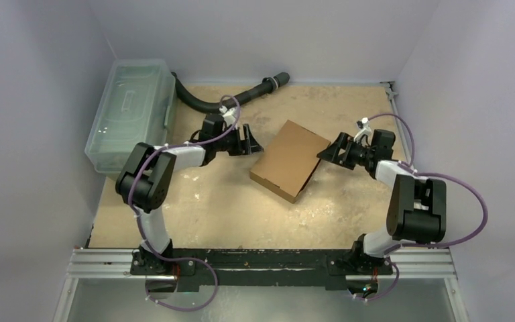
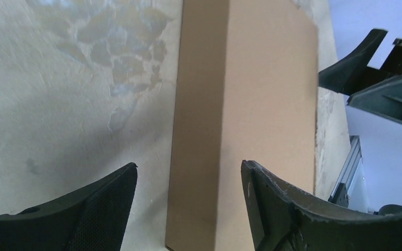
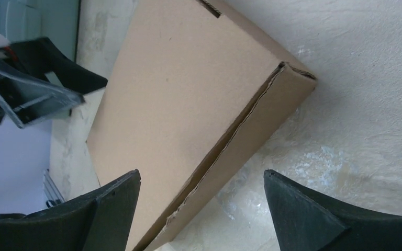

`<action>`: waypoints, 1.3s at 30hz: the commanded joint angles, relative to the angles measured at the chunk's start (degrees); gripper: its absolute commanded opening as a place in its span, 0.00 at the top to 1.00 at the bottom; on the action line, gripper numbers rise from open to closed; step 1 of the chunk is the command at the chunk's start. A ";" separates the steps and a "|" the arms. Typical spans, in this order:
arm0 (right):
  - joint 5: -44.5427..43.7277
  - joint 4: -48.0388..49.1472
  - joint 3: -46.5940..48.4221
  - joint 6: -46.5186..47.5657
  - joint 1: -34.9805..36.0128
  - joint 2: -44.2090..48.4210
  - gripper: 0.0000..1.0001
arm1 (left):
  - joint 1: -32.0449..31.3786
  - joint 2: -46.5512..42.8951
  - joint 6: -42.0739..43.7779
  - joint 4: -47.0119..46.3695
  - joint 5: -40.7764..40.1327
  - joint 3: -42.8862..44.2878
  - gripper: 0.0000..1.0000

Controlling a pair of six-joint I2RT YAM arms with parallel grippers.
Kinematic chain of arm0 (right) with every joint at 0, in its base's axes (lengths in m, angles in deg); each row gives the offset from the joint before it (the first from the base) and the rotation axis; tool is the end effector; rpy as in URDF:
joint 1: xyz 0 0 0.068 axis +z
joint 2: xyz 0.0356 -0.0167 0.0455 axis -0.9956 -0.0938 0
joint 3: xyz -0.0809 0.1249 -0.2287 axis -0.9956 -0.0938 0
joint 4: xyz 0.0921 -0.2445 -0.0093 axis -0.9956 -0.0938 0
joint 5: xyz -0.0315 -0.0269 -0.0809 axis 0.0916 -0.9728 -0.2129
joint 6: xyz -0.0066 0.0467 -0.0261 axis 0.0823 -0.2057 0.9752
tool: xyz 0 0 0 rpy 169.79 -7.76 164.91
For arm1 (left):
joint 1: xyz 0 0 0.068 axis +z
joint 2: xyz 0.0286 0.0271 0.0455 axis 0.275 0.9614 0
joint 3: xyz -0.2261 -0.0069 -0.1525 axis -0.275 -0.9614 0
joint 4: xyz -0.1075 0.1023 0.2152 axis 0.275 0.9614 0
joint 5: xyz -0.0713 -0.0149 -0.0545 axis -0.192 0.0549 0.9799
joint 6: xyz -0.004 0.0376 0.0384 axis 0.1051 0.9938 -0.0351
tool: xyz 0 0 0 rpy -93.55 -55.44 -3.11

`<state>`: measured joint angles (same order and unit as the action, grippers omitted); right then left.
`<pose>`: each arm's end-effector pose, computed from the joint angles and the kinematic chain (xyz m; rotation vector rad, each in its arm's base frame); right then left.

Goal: Fold the paper box

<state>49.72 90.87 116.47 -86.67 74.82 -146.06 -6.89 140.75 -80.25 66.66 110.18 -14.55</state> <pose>0.2909 -0.0242 0.1797 0.1166 2.2014 0.9916 0.3526 -0.1681 0.1743 0.1184 2.2337 -1.1315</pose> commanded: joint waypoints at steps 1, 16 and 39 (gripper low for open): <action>1.99 5.45 0.98 -5.83 -0.13 -4.00 0.11 | -2.99 4.36 -1.85 -3.32 3.68 4.33 0.28; 7.21 3.28 2.93 -5.30 -0.95 -14.69 0.38 | -5.63 4.32 -7.72 -10.84 4.64 0.39 0.27; 10.49 -6.77 3.53 4.68 -13.28 -25.29 0.62 | -6.58 7.39 -28.40 -42.76 10.48 -13.66 0.05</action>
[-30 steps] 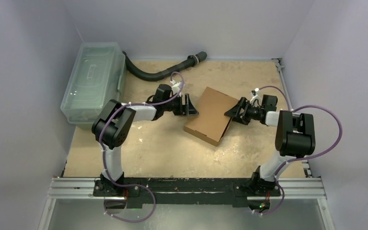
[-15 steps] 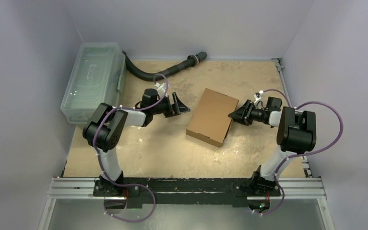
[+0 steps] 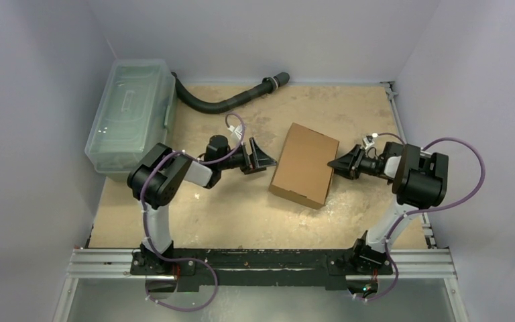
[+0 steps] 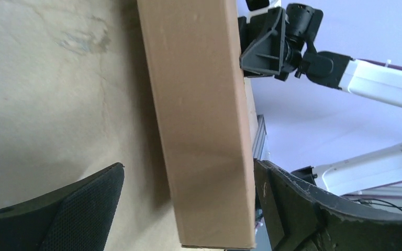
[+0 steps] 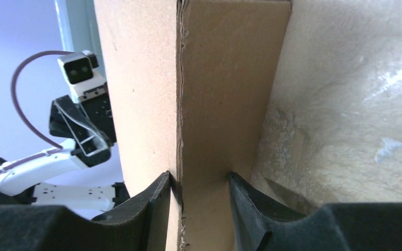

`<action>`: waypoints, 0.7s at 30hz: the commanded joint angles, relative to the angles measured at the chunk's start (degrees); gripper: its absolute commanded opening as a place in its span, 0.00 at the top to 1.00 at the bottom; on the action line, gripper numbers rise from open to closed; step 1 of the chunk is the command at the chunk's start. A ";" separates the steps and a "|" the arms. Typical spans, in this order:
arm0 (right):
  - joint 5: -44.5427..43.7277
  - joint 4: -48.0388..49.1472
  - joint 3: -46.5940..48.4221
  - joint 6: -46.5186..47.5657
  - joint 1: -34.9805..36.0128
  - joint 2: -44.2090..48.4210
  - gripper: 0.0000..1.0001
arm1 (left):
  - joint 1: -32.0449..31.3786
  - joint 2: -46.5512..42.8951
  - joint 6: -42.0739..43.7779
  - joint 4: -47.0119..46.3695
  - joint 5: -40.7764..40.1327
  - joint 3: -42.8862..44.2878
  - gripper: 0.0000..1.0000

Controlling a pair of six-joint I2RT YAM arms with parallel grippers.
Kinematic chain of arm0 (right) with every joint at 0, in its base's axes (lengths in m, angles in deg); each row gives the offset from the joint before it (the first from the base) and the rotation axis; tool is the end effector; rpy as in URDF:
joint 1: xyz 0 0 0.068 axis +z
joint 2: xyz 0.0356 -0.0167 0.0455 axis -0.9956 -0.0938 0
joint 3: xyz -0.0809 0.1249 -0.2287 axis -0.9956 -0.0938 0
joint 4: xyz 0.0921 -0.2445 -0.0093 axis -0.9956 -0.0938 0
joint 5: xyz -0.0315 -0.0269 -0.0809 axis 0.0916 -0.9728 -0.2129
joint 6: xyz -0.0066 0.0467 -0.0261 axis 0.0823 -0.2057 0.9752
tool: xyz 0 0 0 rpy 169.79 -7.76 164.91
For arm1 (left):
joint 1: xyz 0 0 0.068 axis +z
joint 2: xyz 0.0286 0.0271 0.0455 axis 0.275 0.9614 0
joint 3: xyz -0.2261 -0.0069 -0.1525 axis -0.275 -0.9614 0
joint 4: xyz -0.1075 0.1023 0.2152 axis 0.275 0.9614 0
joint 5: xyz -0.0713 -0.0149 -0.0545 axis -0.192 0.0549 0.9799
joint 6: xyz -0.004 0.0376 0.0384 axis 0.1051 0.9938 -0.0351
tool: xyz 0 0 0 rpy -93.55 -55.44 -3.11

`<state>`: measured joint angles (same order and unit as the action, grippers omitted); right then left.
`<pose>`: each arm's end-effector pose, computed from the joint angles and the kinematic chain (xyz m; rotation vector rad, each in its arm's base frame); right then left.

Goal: Fold the paper box

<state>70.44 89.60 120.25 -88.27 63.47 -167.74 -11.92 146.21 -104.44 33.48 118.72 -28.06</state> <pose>0.2986 -0.0805 0.0966 0.4133 2.2255 1.4645 0.3116 -0.1902 0.1307 -0.0200 2.1463 -1.5997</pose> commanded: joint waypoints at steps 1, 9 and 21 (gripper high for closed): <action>-10.25 -5.50 -0.24 6.28 -1.93 -3.57 0.62 | -2.11 2.48 -4.98 -10.65 2.05 0.00 0.04; -10.18 -5.11 -0.50 5.99 -1.97 -3.46 0.62 | -5.49 6.31 -14.68 -23.93 2.82 0.92 0.03; -8.51 -6.11 0.31 7.09 -1.60 -2.51 0.53 | -8.05 7.92 -14.74 -19.85 0.48 2.30 0.32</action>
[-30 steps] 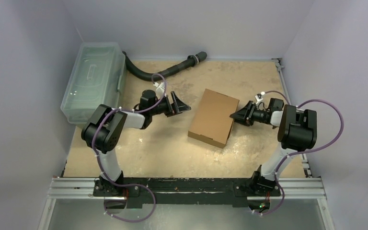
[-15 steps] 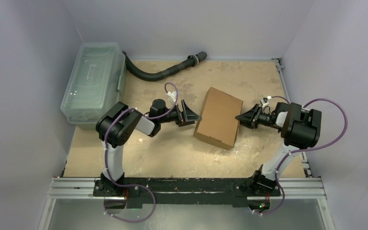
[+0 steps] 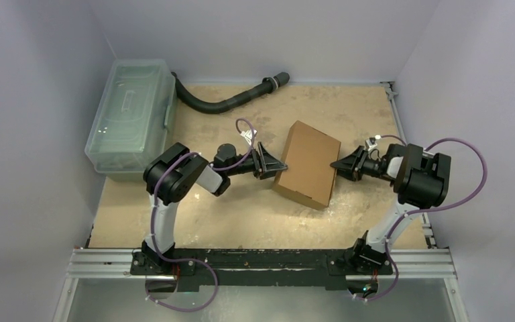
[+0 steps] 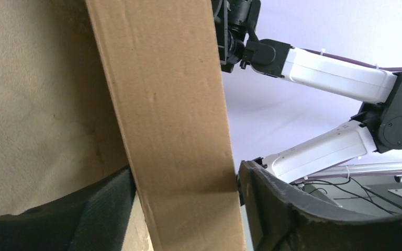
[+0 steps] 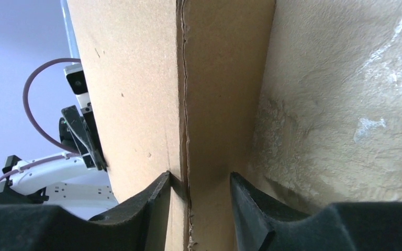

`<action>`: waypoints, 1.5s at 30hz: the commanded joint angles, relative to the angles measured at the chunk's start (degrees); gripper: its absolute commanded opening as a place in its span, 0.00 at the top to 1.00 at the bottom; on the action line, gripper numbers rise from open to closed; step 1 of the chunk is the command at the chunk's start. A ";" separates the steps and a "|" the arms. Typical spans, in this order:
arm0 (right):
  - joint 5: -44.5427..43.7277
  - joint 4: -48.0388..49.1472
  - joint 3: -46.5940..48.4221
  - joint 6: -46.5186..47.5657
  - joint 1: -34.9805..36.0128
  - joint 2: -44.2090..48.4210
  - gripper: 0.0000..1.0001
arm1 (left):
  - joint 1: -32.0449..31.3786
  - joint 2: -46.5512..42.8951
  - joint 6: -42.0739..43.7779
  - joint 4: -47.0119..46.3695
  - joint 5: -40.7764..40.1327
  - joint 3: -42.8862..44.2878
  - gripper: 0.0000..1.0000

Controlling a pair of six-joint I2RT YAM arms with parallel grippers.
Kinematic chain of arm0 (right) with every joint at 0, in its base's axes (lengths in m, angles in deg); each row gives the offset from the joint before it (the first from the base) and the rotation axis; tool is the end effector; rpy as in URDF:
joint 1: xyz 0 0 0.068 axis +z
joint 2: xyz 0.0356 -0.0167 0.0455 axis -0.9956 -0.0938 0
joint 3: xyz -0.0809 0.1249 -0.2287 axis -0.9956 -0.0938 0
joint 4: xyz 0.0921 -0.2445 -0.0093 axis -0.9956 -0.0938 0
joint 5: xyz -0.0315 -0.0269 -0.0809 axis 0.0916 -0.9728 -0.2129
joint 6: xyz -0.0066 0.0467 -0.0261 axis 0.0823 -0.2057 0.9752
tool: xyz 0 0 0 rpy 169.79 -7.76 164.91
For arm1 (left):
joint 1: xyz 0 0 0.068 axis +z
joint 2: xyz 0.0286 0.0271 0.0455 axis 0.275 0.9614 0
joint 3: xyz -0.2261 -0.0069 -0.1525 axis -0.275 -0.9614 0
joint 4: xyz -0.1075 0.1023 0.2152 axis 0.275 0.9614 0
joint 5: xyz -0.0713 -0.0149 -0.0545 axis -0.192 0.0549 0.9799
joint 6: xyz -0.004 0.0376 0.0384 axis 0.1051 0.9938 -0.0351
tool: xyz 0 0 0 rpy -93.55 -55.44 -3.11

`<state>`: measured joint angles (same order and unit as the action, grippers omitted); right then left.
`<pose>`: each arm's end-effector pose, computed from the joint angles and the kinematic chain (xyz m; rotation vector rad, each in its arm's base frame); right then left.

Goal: Fold the paper box

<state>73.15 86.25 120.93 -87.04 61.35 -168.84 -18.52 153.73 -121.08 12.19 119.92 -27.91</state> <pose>0.2935 -0.0900 0.0925 0.4616 2.2085 1.5249 0.2939 -0.2297 0.1227 -0.0385 2.0364 -1.9132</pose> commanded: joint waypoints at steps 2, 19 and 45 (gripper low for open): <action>-11.03 -3.17 -0.29 6.25 0.82 -0.45 0.48 | -1.58 0.29 2.77 3.48 -1.13 2.82 0.38; -9.53 -13.25 6.28 17.50 1.10 19.93 0.10 | 4.60 -16.99 27.78 44.27 -7.11 9.48 0.73; -13.38 -14.49 6.62 19.07 0.89 28.11 0.09 | -11.64 -8.30 61.19 109.89 -39.22 55.02 0.67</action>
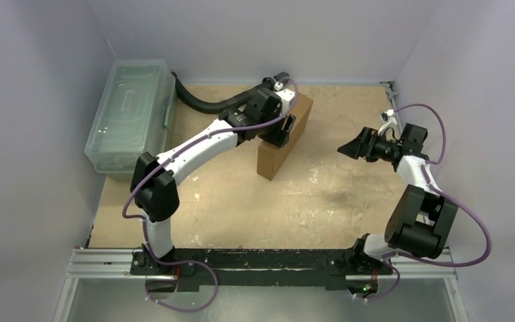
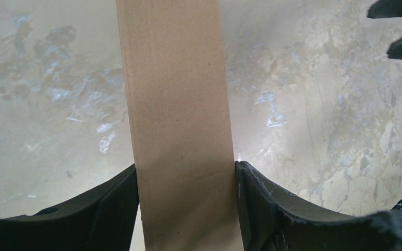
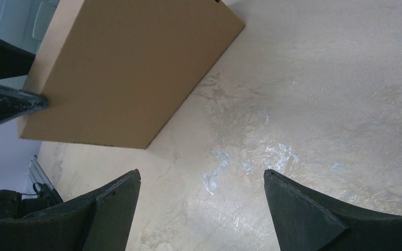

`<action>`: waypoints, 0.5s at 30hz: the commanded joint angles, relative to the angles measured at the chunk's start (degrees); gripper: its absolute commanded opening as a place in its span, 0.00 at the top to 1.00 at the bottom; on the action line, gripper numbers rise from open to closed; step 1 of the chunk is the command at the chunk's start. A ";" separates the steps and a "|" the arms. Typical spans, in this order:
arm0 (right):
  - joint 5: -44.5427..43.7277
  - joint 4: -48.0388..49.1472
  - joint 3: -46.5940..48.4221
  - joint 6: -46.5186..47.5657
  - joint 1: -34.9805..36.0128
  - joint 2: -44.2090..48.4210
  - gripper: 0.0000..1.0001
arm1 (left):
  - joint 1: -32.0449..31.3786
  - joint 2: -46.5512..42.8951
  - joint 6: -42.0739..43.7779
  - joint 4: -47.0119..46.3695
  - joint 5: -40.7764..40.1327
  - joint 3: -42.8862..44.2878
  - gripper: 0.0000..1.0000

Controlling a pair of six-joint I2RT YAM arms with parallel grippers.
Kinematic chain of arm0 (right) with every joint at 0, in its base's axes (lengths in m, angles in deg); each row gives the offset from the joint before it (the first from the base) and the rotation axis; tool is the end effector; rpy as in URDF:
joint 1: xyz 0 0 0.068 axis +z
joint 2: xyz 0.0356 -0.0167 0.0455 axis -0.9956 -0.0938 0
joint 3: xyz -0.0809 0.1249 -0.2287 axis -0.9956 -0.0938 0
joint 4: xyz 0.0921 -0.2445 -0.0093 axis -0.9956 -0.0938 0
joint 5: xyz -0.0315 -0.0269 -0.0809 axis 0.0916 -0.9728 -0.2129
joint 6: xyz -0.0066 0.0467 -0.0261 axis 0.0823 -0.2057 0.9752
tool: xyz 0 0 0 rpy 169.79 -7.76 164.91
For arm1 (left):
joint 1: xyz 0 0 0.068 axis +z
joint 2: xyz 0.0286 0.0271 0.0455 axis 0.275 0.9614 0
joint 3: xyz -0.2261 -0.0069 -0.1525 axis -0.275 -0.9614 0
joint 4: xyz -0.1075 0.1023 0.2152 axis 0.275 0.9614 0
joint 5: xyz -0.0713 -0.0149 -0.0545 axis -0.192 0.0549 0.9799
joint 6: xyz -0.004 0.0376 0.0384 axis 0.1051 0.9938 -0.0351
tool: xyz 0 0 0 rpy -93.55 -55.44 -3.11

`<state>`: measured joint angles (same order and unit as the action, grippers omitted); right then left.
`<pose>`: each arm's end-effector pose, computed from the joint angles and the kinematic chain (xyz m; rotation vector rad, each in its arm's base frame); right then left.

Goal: Fold the paper box

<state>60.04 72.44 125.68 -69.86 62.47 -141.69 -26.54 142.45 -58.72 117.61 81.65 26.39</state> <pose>0.2767 -0.0806 0.2291 -0.0183 2.1093 0.9380 0.3165 -0.2916 0.3158 0.6204 2.2818 -0.5199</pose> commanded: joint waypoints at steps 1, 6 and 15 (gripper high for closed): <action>-0.35 -0.96 2.03 2.78 -0.26 0.69 0.09 | -4.31 3.08 -1.78 4.04 -1.03 0.77 0.65; -1.50 0.17 1.15 1.82 -0.09 -0.20 0.10 | -8.12 4.39 -3.16 2.92 -3.71 2.34 0.60; -14.45 6.23 -2.15 -10.60 4.27 -5.50 0.85 | -16.21 9.52 -5.10 3.32 -8.84 9.06 0.72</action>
<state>50.96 74.89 124.78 -74.47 62.99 -144.09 -38.80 148.02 -60.86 116.75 73.46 33.03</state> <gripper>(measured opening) 0.291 0.601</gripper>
